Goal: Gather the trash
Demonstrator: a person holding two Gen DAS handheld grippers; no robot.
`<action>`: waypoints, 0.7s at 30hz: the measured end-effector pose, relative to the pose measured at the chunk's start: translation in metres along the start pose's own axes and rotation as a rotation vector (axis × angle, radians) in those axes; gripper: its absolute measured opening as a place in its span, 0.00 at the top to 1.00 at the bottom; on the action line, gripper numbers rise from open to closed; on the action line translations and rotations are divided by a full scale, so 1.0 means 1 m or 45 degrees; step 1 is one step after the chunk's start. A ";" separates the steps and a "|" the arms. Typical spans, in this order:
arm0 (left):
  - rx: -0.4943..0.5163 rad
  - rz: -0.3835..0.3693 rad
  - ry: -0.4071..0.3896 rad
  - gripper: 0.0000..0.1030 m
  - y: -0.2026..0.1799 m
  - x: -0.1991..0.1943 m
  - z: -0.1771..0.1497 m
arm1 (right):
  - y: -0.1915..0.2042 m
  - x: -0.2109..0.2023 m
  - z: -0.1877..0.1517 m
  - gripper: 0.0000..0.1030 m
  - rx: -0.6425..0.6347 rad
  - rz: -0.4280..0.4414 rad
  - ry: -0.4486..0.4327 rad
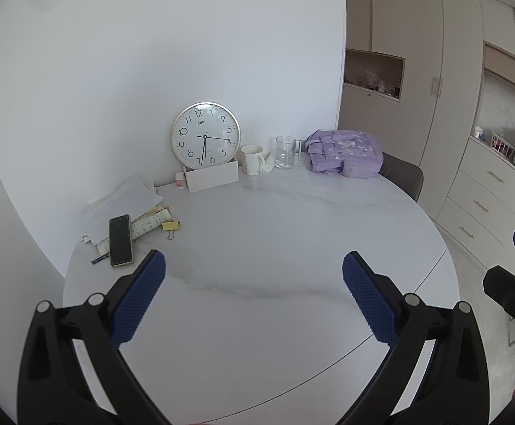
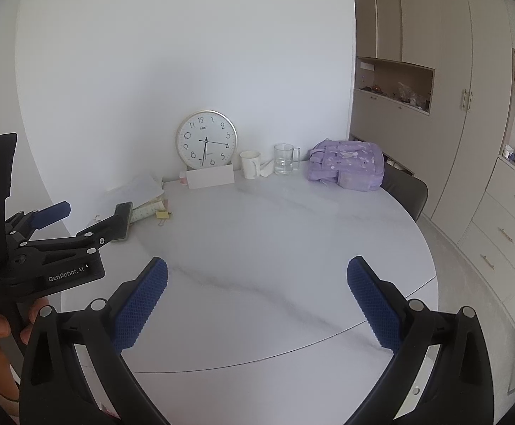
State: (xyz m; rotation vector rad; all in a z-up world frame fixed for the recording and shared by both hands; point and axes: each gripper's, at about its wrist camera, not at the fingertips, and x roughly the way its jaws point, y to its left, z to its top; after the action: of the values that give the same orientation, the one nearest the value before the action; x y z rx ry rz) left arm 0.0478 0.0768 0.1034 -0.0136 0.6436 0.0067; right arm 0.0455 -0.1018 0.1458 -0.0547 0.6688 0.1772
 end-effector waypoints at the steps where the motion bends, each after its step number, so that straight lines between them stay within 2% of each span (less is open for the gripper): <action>1: -0.002 -0.002 0.001 0.07 0.000 0.000 0.000 | 0.000 0.000 0.000 0.02 0.000 -0.001 0.001; 21: 0.009 -0.023 0.003 0.07 -0.002 -0.002 -0.001 | 0.003 -0.001 -0.002 0.02 0.008 0.003 0.011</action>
State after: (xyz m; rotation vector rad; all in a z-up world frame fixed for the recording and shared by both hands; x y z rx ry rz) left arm 0.0459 0.0750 0.1035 -0.0124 0.6456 -0.0134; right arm 0.0425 -0.0994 0.1448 -0.0489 0.6783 0.1769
